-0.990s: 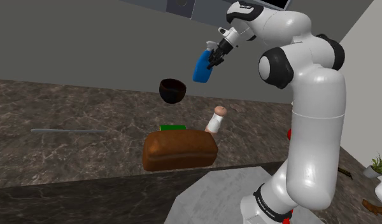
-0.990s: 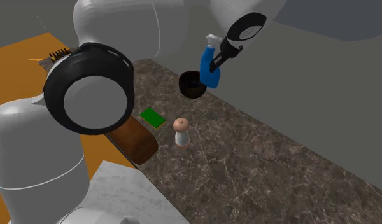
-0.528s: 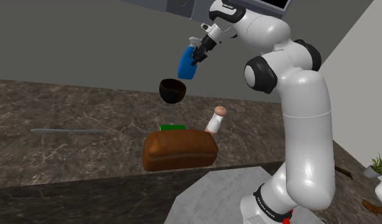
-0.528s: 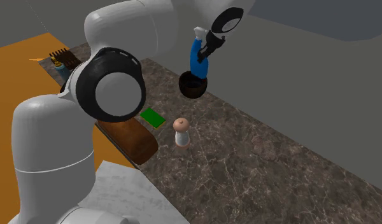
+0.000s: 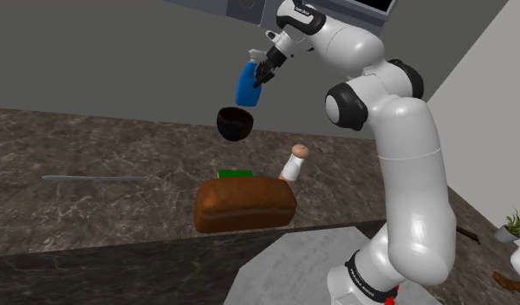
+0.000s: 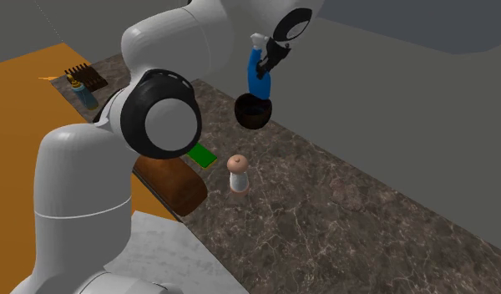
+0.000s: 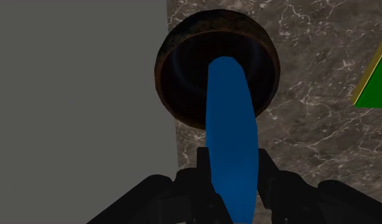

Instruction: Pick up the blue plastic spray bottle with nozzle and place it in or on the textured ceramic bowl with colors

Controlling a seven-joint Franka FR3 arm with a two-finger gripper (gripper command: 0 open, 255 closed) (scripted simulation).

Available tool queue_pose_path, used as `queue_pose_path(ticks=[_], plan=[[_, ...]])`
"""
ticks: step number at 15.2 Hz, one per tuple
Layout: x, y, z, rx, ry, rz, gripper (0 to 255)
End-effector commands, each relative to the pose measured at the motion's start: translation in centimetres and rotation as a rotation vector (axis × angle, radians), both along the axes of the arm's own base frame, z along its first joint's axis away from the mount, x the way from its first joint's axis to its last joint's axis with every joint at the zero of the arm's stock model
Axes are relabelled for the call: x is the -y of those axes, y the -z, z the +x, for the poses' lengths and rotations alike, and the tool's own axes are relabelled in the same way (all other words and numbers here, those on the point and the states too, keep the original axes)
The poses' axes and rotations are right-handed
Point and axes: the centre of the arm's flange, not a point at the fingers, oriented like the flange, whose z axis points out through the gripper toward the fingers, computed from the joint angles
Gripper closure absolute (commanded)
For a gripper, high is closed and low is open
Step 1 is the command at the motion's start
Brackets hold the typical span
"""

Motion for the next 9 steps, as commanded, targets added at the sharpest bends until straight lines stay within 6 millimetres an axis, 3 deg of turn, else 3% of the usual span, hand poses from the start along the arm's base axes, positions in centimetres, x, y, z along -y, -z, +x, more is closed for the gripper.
queue_pose_path(ticks=[1, 6, 9], plan=[[-1.3, 3.4, 1.3, -0.005, -0.009, 0.023, 255], [-1.3, 5.8, 1.3, -0.005, -0.009, 0.023, 255], [-1.3, 5.8, 1.3, -0.005, -0.009, 0.023, 255]])
